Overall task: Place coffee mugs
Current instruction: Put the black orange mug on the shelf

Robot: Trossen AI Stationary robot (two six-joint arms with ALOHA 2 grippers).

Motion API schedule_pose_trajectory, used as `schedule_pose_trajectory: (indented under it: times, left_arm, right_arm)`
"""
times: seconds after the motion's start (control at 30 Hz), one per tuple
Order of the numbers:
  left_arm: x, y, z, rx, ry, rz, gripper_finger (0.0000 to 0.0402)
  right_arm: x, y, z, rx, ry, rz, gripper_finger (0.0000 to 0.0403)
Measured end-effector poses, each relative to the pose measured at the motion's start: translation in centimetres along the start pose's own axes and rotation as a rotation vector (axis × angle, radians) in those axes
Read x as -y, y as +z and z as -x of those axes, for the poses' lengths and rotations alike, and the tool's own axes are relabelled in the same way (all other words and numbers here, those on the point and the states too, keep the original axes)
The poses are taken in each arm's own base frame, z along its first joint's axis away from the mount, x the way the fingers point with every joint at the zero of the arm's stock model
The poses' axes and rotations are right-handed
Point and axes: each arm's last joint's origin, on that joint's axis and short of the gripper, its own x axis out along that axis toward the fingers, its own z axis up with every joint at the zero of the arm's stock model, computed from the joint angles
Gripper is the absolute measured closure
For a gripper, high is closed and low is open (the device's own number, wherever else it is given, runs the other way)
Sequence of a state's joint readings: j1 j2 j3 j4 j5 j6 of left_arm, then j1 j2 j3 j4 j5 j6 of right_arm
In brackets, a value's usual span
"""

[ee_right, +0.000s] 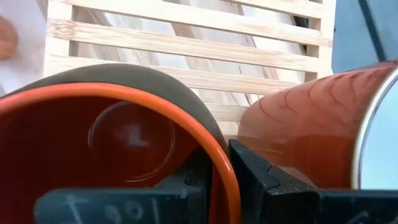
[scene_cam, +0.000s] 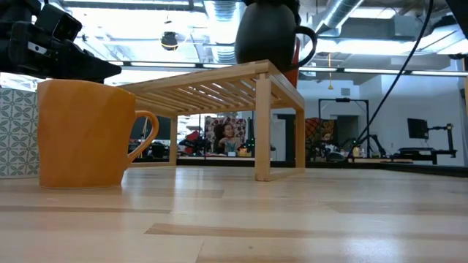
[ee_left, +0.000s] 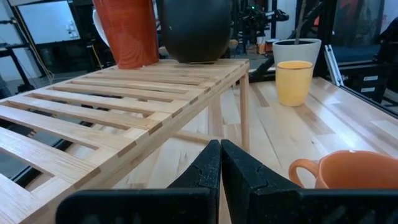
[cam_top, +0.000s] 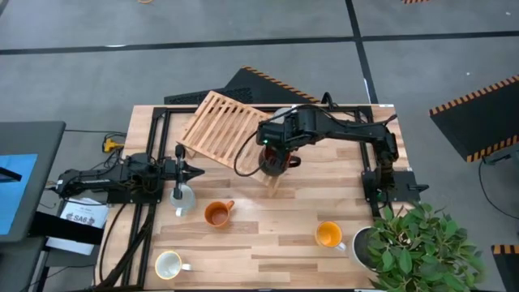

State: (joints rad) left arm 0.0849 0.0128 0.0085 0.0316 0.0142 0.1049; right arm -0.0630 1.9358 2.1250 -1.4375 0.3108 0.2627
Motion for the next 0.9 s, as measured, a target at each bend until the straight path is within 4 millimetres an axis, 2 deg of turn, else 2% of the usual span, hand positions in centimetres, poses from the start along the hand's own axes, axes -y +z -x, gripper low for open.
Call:
schedule_pose_trajectory:
  times: [0.2, 0.57, 0.7, 0.9]
  left_arm:
    - [0.0, 0.0, 0.0, 0.0, 0.0, 0.0, 0.0401]
    - [0.0, 0.0, 0.0, 0.0, 0.0, 0.0, 0.0401]
    - [0.0, 0.0, 0.0, 0.0, 0.0, 0.0, 0.0401]
    - [0.0, 0.0, 0.0, 0.0, -0.001, 0.0, 0.0401]
  right_arm:
    - [0.4, 0.5, -0.1, 0.033, 0.006, 0.005, 0.0306]
    - [0.5, 0.9, -0.1, 0.08, -0.007, 0.078, 0.0195]
    - [0.9, 0.9, 0.6, 0.106, -0.028, 0.099, 0.0171]
    - [1.9, 0.8, 2.8, 0.164, -0.023, 0.113, 0.0163]
